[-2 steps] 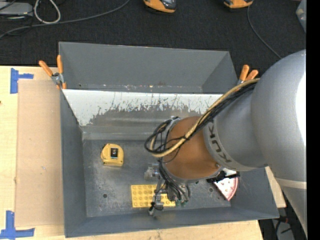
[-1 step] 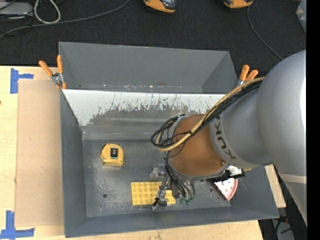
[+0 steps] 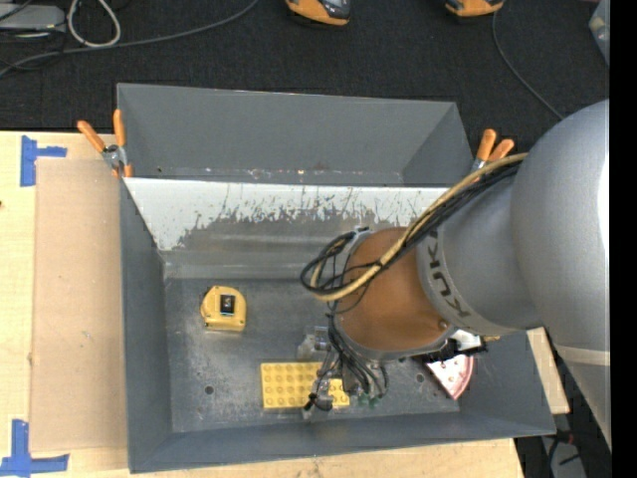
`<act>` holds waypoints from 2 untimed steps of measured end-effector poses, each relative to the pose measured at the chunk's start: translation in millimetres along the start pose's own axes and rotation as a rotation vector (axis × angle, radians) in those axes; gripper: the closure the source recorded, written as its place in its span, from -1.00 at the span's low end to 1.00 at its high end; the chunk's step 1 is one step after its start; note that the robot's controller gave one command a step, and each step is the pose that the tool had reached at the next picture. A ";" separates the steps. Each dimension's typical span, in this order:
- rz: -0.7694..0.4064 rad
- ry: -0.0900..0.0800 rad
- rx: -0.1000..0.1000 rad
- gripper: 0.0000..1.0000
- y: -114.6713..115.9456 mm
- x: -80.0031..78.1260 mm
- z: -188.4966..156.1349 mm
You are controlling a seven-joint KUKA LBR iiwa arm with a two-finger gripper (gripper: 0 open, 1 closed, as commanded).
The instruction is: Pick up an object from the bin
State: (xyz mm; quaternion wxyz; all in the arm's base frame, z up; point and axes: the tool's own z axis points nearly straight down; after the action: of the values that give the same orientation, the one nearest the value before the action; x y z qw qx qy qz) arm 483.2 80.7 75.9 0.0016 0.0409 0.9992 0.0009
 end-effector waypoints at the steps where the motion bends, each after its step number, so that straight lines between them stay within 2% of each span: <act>1: 0.061 0.006 0.002 1.00 4.7 -4.3 -60.9; 2: 0.009 0.013 0.003 1.00 24.2 -27.6 -142.7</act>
Offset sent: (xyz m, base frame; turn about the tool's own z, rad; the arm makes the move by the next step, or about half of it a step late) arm 0.0290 0.0215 0.1436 0.0114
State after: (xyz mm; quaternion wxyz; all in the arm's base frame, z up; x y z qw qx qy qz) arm 512.3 102.3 218.8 -0.0048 0.0456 0.9989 -0.0005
